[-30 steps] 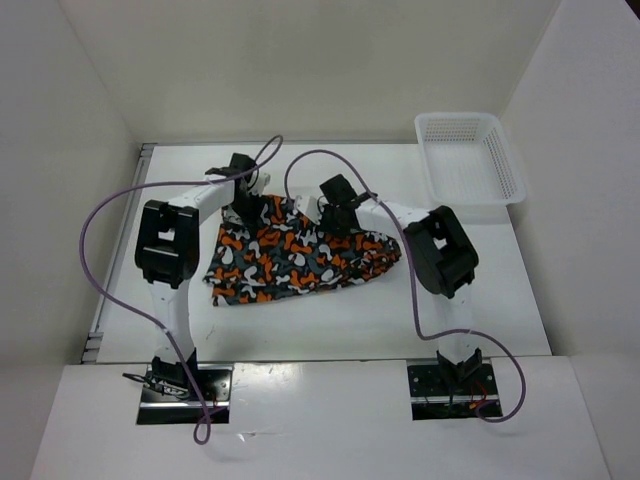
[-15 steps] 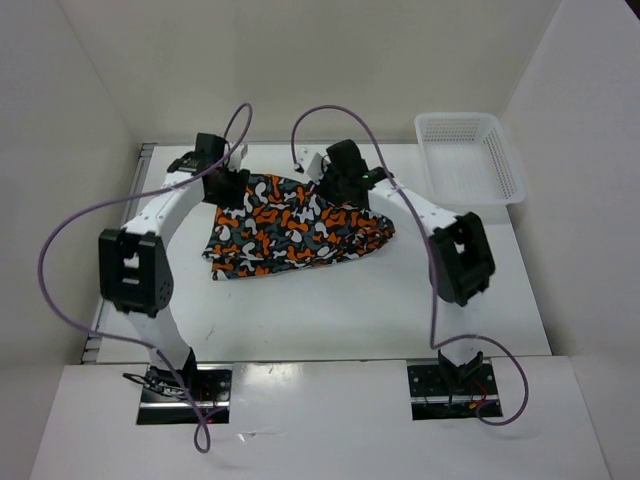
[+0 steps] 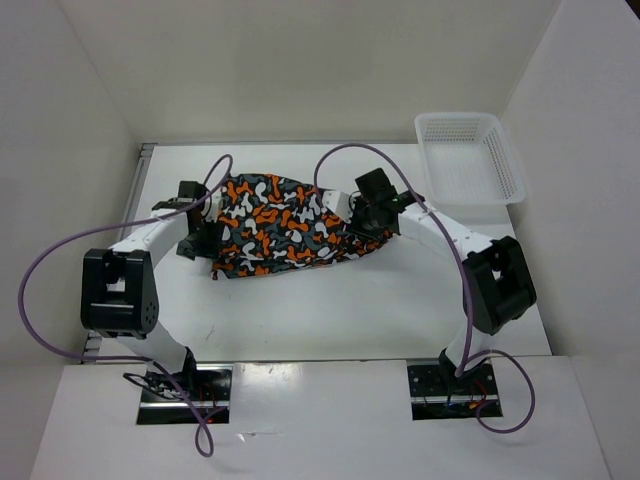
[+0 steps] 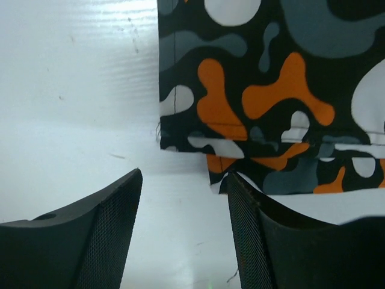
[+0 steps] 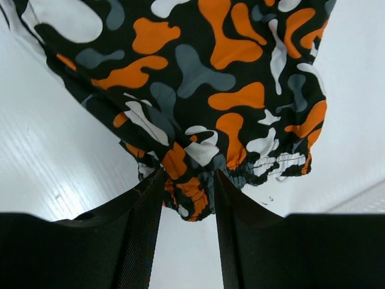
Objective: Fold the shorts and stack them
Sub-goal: Fold the shorts
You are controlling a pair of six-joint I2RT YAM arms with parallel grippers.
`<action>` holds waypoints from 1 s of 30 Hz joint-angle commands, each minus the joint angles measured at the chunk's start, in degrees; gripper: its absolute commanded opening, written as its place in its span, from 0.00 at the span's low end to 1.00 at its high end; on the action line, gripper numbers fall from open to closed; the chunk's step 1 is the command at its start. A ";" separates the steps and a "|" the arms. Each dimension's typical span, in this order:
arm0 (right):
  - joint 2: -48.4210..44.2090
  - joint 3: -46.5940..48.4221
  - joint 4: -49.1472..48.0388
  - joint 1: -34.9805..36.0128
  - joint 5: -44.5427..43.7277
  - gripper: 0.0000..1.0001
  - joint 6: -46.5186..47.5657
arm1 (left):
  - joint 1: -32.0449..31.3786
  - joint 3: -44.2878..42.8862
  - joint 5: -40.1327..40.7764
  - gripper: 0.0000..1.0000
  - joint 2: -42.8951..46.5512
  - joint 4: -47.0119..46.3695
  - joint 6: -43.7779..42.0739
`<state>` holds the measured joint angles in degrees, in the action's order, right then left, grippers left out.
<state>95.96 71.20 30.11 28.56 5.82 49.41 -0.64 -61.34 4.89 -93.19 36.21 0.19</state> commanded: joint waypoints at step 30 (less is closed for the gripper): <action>-2.01 -2.21 5.92 -1.57 0.85 0.55 5.17 | -4.28 4.65 4.96 0.06 -3.40 -10.19 -0.19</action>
<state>95.92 67.13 33.34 27.42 4.51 53.89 -4.95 -55.94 8.93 -96.57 23.79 0.23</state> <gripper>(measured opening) 0.546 0.074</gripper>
